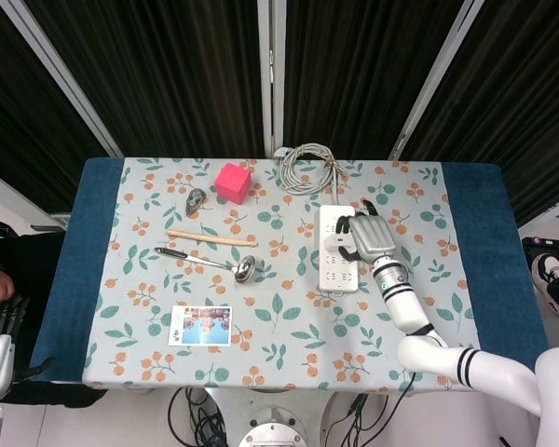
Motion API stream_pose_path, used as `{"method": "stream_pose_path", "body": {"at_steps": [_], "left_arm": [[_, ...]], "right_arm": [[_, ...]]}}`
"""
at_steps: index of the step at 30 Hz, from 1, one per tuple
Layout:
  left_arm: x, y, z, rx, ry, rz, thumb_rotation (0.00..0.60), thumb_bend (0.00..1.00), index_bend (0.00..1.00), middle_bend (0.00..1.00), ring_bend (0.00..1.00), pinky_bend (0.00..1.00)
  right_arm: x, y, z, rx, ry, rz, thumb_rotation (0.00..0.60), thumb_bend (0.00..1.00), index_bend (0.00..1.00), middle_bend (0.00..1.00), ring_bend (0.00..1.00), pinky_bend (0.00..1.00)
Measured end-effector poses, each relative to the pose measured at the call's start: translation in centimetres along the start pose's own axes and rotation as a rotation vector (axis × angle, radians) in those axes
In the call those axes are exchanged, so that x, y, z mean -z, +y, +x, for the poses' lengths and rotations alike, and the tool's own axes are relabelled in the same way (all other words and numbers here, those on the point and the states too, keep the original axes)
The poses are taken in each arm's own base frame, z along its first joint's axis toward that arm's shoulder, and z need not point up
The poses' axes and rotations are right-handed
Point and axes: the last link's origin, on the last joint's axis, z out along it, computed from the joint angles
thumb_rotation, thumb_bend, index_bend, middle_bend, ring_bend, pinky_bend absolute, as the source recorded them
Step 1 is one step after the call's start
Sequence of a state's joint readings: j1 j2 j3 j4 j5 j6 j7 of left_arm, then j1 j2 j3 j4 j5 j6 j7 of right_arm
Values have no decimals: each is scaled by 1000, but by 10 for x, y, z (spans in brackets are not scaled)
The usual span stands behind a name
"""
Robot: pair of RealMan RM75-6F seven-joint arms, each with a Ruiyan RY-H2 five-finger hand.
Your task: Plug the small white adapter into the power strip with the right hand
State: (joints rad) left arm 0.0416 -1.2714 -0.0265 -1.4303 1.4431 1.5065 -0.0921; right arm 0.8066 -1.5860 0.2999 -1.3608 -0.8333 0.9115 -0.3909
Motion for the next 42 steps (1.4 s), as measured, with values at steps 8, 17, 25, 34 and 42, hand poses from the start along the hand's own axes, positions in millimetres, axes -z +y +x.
{"method": "stream_pose_path", "body": {"at_steps": [8,17,25,34,42], "left_arm": [[-1,0,0,0,-1,-2,600,0,62,0,0,0],[-1,-1,-1,1,-4,1,600,0,62,0,0,0],[-2,-2,-2,3,-5,2,600,0,62,0,0,0],[-2,-3,-3,6,-4,2,600,0,62,0,0,0],[-2,-4,-4,9,-7,2,600,0,62,0,0,0]], "right_arm": [[-6,-10,1,-23,4,-22,600,616,744,606,324,0],[-10,-12,-2,-37,-10,-36,600,616,744,606,324,0],[-11,-12,-4,-36,-18,-41,600,617,744,606,324,0],[-8,-14,-2,-30,-19,-40,600,616,744,606,324,0],[-10,-15,-5,-4,-35,-51,600,616,744,606,324,0]]}}
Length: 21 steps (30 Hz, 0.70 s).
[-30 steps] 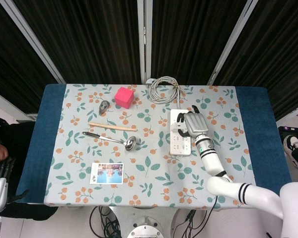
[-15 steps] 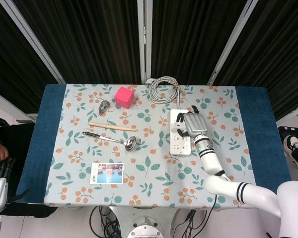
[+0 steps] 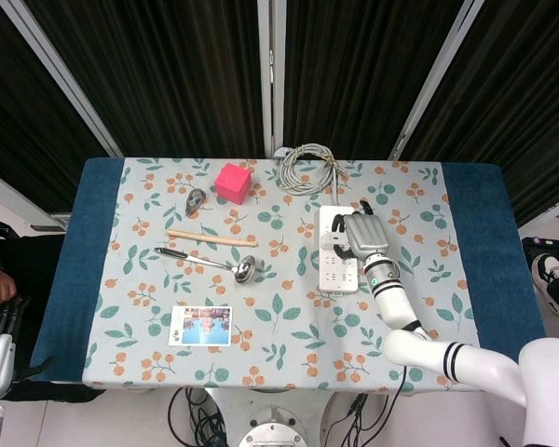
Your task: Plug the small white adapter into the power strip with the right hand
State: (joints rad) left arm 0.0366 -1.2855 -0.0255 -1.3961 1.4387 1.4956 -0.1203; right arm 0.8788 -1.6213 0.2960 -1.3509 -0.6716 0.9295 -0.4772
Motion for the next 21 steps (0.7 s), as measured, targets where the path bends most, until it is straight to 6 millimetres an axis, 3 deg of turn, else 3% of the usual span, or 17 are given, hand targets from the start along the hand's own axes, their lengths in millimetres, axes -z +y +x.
{"method": "stream_pose_path", "body": {"at_steps": [9,21], "left_arm": [[1,-1,-1,4,-3,5,600,0,62,0,0,0],[1,-1,-2,3,-4,5,600,0,62,0,0,0]], "right_arm": [[-6,-9,-4,45,7,4,600,622,747,606,324,0],[-7,0,-10,32,0,-21,600,623,749,607,328,0]]}}
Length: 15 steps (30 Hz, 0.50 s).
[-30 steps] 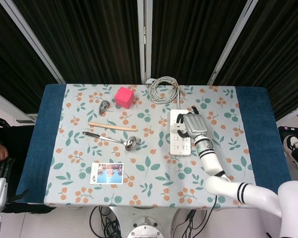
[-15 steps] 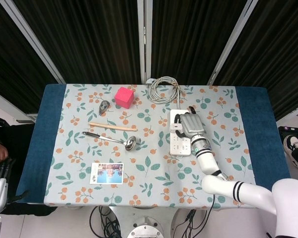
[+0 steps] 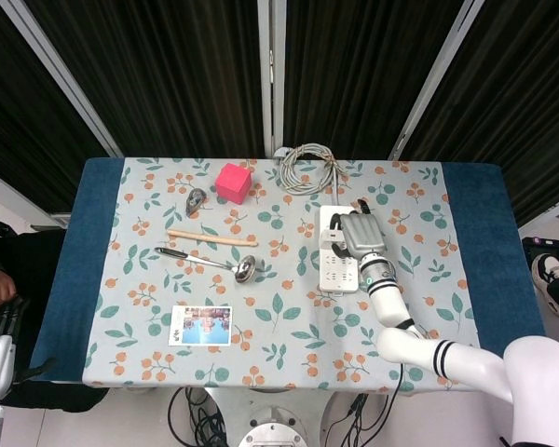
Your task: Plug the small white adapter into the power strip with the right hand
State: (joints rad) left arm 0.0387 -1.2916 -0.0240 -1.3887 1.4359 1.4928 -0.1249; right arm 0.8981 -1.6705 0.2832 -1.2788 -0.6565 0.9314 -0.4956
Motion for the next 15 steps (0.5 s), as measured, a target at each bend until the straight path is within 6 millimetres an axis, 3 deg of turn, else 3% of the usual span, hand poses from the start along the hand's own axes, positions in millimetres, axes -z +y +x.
{"method": "stream_pose_path", "body": {"at_steps": [15], "left_arm": [[0,-2,-2,5,-4,6,600,0,62,0,0,0]], "right_arm": [[-3,-6,-8,28,-1,17,600,628,759,614,332,0]]}}
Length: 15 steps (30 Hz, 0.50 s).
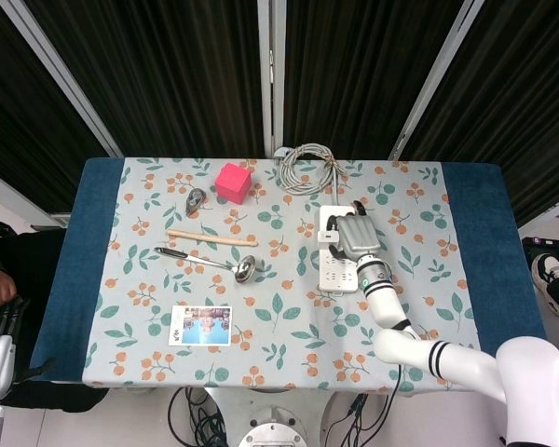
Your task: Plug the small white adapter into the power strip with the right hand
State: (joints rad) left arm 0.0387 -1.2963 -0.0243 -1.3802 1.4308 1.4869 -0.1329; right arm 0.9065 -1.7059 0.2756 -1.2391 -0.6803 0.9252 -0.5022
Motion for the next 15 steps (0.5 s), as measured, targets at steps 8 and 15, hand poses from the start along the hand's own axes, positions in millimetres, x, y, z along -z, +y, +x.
{"method": "stream_pose_path", "body": {"at_steps": [8,15], "left_arm": [[0,-1,-1,3,-1,1,600,0,62,0,0,0],[0,-1,-2,3,-1,1,600,0,62,0,0,0]], "right_arm": [[1,3,-2,6,4,-10,600,628,771,623,337,0],[0,4,-3,6,5,-12,600,628,778,623,336,0]]}}
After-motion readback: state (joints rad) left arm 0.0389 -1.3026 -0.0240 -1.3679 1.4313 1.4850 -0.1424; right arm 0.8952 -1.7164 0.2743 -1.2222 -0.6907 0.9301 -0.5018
